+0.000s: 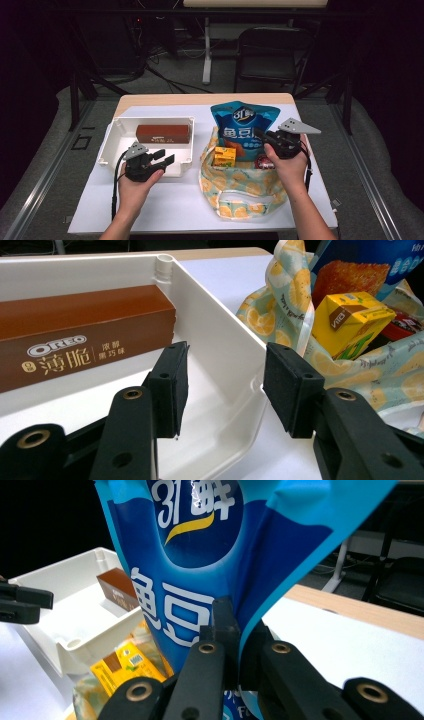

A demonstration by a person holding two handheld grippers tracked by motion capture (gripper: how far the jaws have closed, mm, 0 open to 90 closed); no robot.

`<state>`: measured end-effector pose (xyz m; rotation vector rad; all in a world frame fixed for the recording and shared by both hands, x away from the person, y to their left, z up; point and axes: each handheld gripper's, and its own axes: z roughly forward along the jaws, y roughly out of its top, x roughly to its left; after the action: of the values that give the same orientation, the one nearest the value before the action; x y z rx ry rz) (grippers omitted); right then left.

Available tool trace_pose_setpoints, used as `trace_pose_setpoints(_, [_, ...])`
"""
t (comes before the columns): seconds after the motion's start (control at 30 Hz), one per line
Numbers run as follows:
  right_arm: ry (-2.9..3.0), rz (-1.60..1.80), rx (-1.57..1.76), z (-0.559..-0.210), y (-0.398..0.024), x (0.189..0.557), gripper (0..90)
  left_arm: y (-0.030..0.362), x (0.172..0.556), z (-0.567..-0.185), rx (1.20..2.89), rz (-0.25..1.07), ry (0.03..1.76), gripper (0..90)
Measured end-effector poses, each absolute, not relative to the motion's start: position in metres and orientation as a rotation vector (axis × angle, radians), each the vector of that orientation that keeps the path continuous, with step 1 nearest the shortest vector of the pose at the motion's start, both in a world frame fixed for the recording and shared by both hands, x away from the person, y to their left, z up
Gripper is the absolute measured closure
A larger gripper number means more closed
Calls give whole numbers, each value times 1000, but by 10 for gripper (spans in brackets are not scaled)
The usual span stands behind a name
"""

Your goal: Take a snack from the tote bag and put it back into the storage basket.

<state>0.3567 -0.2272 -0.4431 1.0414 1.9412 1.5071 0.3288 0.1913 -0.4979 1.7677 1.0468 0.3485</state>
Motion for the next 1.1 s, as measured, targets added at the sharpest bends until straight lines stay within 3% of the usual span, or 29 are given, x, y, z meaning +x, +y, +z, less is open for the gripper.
trace_pose_setpoints(1.1, [1876, 1574, 991, -384, -211, 357, 900, 173, 340, -455, 1727, 379, 928, 518])
